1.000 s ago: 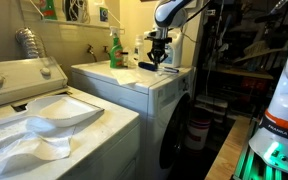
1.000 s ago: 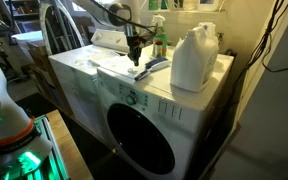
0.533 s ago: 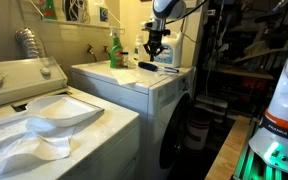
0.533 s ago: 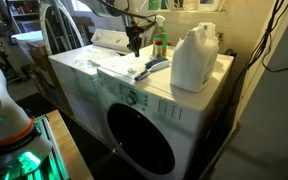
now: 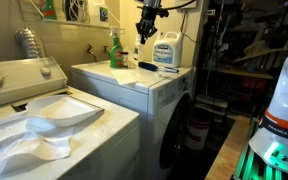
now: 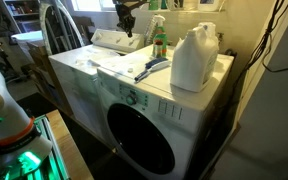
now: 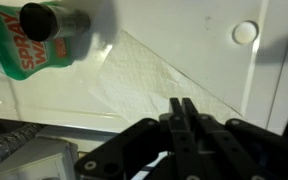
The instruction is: Move the bottle cap to the front of the machine then place it on the paper towel
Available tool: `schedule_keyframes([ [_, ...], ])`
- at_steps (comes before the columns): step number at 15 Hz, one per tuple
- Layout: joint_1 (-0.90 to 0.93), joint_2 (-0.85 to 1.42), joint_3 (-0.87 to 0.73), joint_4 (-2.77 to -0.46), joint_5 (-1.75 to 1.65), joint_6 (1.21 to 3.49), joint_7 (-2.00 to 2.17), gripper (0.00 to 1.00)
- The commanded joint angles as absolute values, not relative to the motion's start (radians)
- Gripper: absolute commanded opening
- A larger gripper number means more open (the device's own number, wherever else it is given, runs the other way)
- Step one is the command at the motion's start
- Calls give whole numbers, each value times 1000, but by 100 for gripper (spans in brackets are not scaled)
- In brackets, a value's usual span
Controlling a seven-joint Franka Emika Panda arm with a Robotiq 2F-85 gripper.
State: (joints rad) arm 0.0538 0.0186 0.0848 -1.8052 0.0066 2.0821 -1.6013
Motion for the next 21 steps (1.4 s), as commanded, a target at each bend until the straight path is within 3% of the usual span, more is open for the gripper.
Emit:
schedule_keyframes([
  [1,57,44,75,-1754,-34,1971,-1474,9],
  [4,36,66,52,-1758,-8,1933,-1364,10],
  [5,29,75,45,-1763,4,1920,-1335,35],
  [7,20,89,34,-1787,-7,1958,-1236,41],
  [12,12,105,36,-1873,24,2055,-1063,78],
  [13,12,117,38,-1827,-3,2019,-1094,62],
  [16,12,124,41,-1844,8,2035,-1076,78],
  [17,12,124,41,-1844,10,2035,-1075,95],
  [21,12,158,49,-1830,50,2034,-1028,100],
])
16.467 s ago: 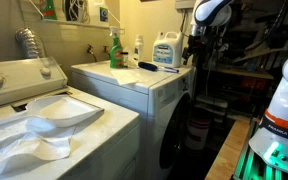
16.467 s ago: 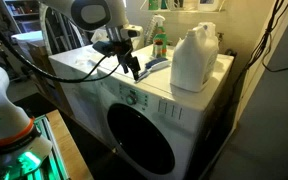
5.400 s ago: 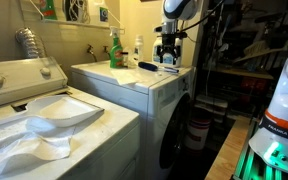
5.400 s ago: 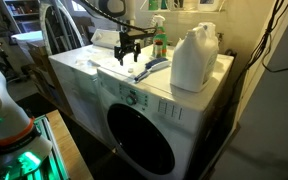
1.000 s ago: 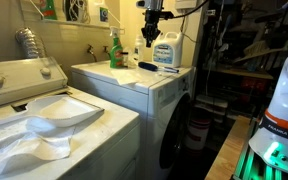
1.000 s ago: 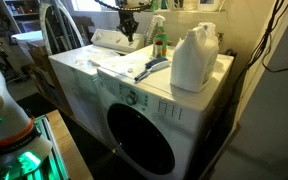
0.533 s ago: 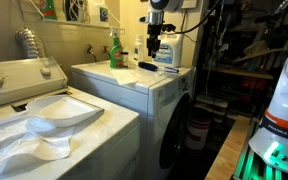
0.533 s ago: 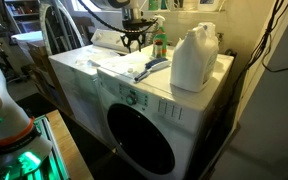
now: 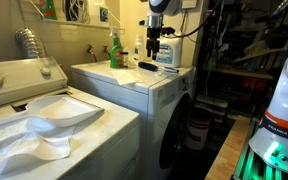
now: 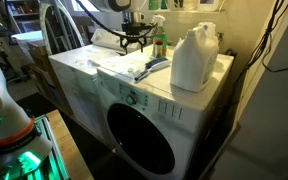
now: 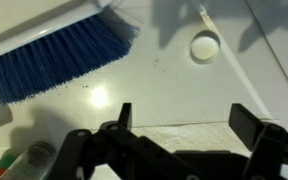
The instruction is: Move the bottle cap to the front of the machine then place it on the paper towel
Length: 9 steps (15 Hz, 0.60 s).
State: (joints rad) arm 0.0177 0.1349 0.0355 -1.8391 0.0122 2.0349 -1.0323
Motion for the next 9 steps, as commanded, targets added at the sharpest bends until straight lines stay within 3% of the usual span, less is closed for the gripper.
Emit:
schedule_keyframes([
  [1,17,162,51,-1833,41,2038,-995,100],
  [9,20,175,57,-1852,26,2077,-779,100],
])
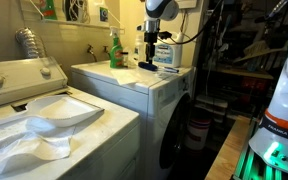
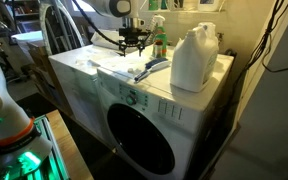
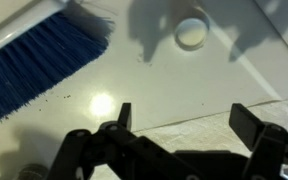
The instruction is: Move the bottle cap to the front of the machine then place it on the paper towel
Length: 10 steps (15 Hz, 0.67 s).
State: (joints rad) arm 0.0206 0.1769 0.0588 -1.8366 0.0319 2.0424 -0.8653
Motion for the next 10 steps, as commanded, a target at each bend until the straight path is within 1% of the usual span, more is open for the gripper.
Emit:
schedule_keyframes([
  [1,20,173,55,-1854,22,2092,-740,100],
  [6,18,172,46,-1859,0,2108,-527,100],
  [10,18,181,36,-1853,-29,2075,-356,100],
])
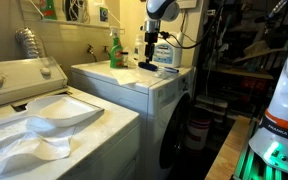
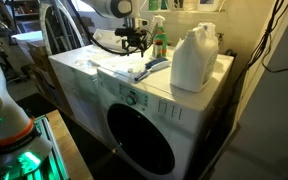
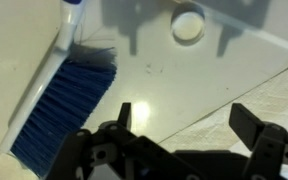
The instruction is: Move the bottle cap to the front of the machine then place it on the paper towel
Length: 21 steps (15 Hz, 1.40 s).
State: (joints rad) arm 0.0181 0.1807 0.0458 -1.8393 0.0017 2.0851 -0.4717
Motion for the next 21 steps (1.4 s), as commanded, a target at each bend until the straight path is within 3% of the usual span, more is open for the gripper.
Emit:
schedule_keyframes([
  [1,18,182,33,-1855,-35,2073,-317,100],
  [15,-5,263,29,-1841,17,2053,-203,100],
  [16,-6,271,29,-1837,19,2054,-204,79],
  [21,-6,293,26,-1826,10,2046,-188,42],
])
